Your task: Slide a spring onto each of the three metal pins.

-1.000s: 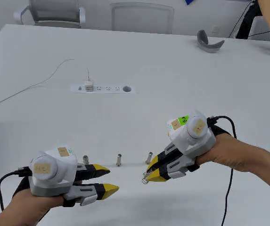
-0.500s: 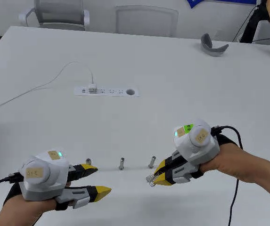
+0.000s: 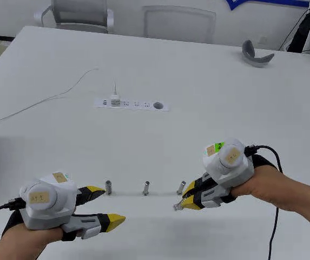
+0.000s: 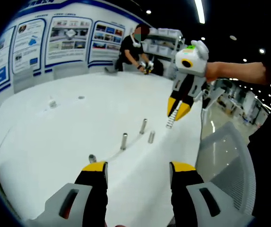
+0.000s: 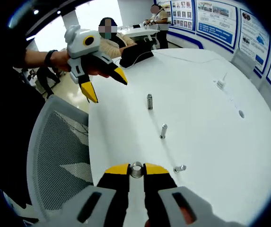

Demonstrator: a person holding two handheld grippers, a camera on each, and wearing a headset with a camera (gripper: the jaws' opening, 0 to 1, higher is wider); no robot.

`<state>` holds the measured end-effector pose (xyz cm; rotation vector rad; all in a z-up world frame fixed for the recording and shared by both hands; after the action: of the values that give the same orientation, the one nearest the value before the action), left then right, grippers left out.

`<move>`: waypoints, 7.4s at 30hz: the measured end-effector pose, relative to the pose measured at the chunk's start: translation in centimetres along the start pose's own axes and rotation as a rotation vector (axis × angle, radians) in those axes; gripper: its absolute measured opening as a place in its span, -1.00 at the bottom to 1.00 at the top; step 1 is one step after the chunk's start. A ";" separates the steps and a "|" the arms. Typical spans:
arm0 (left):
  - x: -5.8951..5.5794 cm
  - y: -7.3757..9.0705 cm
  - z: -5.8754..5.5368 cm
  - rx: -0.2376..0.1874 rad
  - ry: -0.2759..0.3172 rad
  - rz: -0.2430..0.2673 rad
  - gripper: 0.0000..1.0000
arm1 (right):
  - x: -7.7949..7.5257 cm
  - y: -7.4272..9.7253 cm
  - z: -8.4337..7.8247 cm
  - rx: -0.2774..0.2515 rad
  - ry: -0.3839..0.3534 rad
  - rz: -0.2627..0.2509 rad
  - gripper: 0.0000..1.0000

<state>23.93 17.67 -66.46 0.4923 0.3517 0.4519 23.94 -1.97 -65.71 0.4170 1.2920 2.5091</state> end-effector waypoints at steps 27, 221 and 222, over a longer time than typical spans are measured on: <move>1.9 3.6 -2.9 0.011 0.090 0.107 0.34 | -4.3 -3.9 4.0 0.043 0.088 -0.007 -0.75; -3.6 -7.1 2.1 0.069 -0.021 -0.106 0.34 | 2.3 0.9 -9.9 -0.361 -0.546 -0.350 0.52; -3.7 -7.4 2.1 0.074 -0.025 -0.110 0.34 | 2.2 0.9 -10.0 -0.361 -0.549 -0.351 0.52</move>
<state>24.13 9.28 -67.80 0.5473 0.3701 0.3266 17.98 -9.04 -70.26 0.6640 0.6247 2.0624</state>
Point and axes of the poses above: the centre of the closed fingertips' face, and the gripper's own axes: y roughly backward along the fingers, x roughly to its left, z roughly out of its top, the point moved 4 cm from there along y, roughly backward along the fingers
